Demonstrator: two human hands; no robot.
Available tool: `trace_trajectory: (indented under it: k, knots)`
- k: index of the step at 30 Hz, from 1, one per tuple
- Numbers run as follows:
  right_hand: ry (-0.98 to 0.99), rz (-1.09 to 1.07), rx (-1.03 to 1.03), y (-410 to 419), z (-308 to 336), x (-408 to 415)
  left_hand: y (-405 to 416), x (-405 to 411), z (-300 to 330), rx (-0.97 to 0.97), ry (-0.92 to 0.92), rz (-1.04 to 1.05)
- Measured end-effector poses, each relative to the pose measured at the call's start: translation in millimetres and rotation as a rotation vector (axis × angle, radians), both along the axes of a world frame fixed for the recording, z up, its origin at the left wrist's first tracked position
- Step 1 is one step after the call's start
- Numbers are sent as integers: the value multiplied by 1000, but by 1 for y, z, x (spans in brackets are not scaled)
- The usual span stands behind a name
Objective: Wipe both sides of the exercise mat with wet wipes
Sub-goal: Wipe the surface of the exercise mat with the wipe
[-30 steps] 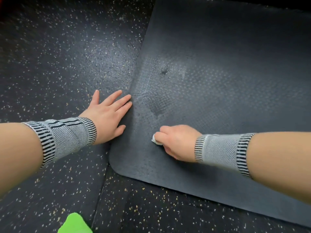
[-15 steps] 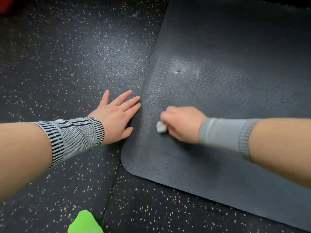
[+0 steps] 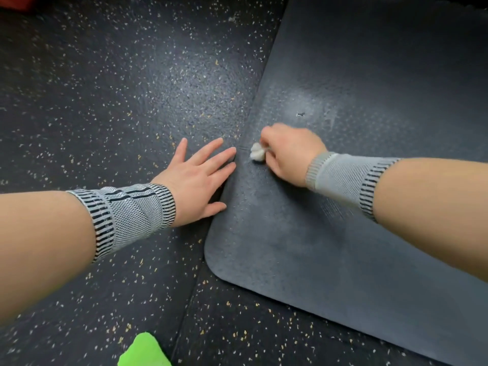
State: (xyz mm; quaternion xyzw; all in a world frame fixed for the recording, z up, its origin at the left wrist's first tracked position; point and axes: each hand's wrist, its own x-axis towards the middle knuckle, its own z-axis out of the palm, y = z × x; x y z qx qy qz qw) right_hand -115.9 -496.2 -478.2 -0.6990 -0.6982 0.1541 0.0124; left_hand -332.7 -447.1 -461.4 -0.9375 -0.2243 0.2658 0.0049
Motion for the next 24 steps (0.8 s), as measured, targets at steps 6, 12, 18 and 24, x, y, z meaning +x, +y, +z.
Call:
trace_trajectory:
  k: [6,12,18,24]
  knots:
    - [129,136,7,-24,3,-37,8,-6,-4,-1,-119,-36]
    - [-23,-45,22,33,2,-6,7,-5,-10,0,-152,1]
    - [77,-48,30,9,-5,-24,11,6,-10,32,-250,-37]
    - [-55,-173,19,6,-1,46,-2,21,-10,-31,-107,-39]
